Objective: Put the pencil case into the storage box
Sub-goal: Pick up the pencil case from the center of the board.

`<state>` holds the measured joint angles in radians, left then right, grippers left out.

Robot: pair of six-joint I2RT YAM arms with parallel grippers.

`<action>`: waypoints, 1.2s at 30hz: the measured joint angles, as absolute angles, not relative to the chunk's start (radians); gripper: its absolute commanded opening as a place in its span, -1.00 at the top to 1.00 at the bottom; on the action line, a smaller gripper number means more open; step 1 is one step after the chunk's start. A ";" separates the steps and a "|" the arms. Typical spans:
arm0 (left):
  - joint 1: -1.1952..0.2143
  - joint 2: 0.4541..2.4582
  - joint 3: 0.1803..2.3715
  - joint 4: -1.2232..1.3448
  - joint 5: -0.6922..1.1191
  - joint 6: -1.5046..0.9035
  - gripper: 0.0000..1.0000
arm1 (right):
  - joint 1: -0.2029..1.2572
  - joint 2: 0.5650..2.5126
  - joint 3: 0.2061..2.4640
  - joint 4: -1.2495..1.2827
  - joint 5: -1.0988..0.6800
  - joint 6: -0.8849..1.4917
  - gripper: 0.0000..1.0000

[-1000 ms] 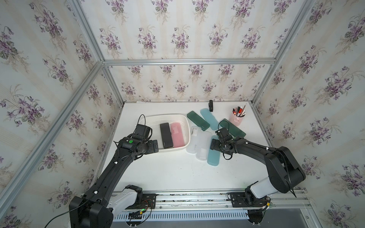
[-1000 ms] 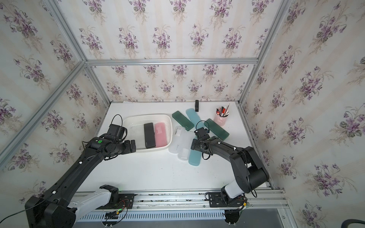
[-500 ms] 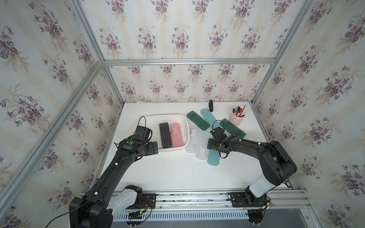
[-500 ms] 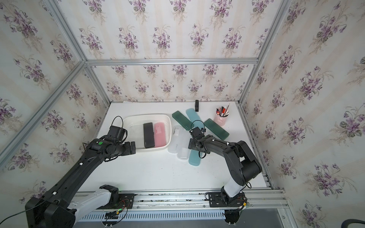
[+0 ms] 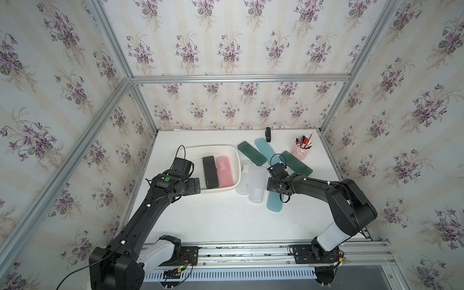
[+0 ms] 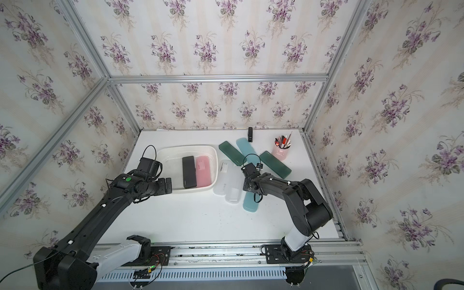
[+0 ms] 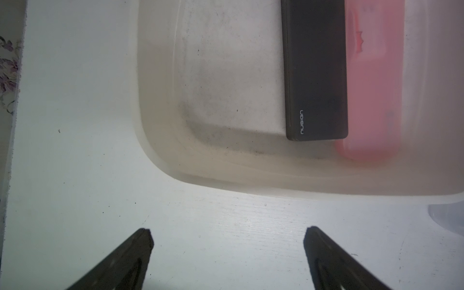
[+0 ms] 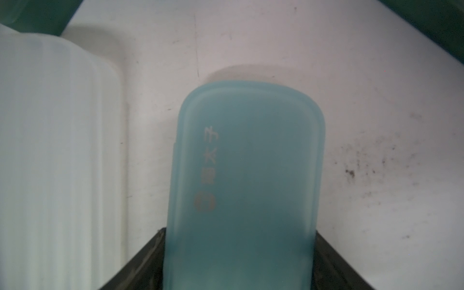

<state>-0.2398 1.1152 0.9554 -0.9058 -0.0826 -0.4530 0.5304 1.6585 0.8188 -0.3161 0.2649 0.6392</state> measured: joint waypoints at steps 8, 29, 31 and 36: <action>-0.240 1.137 0.959 -0.902 -0.099 -0.456 -0.98 | 0.530 1.670 0.815 -0.306 0.254 0.608 -0.99; -0.238 1.139 0.908 -0.872 -0.104 -0.456 -0.98 | 0.595 1.573 0.670 -0.170 0.317 0.696 -0.91; -0.238 1.140 0.904 -0.871 -0.102 -0.456 -0.98 | 0.596 1.579 0.676 -0.178 0.325 0.701 -0.76; -0.237 1.140 0.894 -0.869 -0.101 -0.455 -0.98 | 0.597 1.612 0.731 -0.261 0.334 0.718 -0.49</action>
<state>-0.2375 1.1400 0.8944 -0.8688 -0.1009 -0.4553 0.5972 1.6123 0.7315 -0.2607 0.3336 0.7181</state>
